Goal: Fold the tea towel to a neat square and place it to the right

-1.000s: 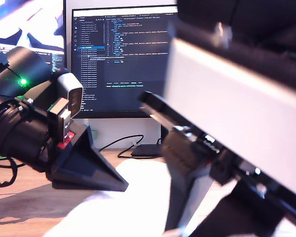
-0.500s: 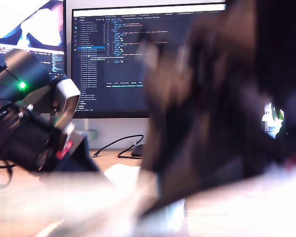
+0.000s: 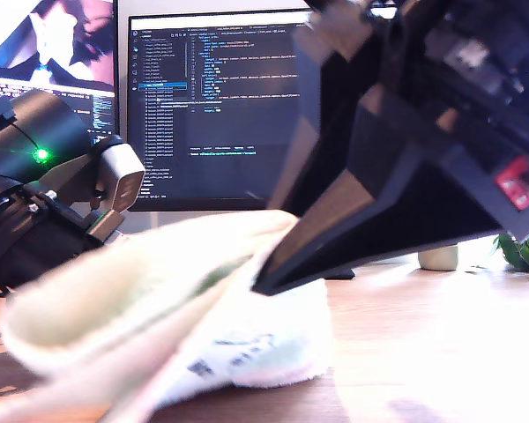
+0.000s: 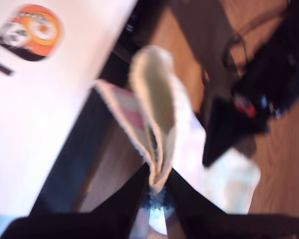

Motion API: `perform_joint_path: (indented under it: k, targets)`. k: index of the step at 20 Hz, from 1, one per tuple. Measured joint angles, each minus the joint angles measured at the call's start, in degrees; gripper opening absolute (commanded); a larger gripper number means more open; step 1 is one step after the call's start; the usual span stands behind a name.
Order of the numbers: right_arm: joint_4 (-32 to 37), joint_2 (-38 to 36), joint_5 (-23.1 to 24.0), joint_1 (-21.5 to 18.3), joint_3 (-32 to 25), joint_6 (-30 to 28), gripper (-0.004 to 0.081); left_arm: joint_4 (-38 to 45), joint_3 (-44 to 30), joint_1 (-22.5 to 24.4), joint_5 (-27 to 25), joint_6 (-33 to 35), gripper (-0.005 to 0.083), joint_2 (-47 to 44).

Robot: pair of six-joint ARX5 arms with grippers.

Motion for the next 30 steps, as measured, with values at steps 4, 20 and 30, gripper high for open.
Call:
perform_joint_path:
  k: [4, 20, 30]
  targets:
    - [0.07, 0.02, -3.76, -6.71, 1.09, 6.25, -0.0013, -0.17, 0.00, 0.00, 0.09, 0.31, -0.0019, -0.02]
    - [2.86, 19.69, -10.08, -22.93, 12.52, 17.81, -0.0013, -1.77, 0.44, -0.46, 0.17, 2.01, -0.0019, -0.09]
    - [3.89, 24.50, -12.90, -27.26, 15.02, 19.28, -0.0013, -2.21, 0.44, -0.46, 1.20, 2.93, -0.0019, -0.11]
